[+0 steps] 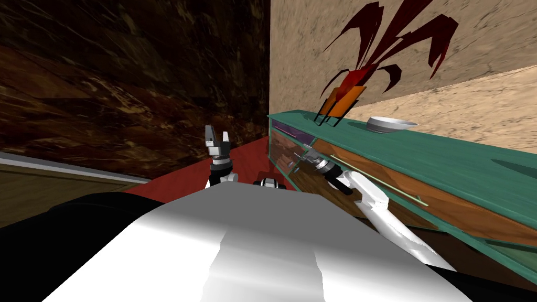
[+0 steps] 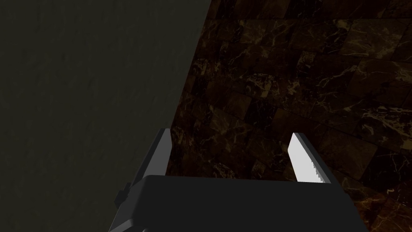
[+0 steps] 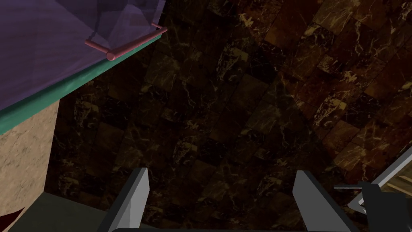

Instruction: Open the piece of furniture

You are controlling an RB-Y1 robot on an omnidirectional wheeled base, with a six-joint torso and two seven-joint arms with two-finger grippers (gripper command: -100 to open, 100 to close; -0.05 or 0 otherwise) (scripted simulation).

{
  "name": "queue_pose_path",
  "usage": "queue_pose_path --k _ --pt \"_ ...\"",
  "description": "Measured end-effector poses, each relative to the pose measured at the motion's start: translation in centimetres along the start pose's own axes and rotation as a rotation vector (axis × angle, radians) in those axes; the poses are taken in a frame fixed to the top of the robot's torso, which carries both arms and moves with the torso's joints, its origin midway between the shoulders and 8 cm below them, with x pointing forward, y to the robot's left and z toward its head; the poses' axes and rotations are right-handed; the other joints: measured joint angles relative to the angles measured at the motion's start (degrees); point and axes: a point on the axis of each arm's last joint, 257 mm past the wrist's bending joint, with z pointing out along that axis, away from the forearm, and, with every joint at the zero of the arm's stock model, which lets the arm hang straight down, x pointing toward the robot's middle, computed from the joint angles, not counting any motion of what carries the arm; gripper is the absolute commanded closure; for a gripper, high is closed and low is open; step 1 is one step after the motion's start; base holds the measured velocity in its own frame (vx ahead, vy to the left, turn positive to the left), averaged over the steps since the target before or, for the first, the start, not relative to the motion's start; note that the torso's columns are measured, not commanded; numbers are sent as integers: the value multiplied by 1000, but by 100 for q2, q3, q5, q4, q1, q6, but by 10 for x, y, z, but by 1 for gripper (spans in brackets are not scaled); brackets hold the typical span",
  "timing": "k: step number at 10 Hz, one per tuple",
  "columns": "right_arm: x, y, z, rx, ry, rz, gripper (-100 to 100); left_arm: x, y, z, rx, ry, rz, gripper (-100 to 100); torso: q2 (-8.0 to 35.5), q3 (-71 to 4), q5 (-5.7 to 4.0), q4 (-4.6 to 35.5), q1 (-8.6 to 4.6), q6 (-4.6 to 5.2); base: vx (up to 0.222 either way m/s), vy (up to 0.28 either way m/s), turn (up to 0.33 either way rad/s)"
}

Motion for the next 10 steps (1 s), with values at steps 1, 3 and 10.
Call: queue_pose_path --k 1,3,10 --pt "9 -5 -3 -12 35 -61 -100 0 0 0 0 0 0 0 2 2 -2 1 -1 1 73 167 -80" --pt "26 -16 -7 -33 100 -180 -100 0 0 0 0 0 0 0 -3 -1 -1 -1 -5 -1 73 117 -33" --pt "72 -74 -32 -109 318 -588 -100 0 0 0 0 0 0 0 3 3 -7 1 -19 1 68 121 -51"
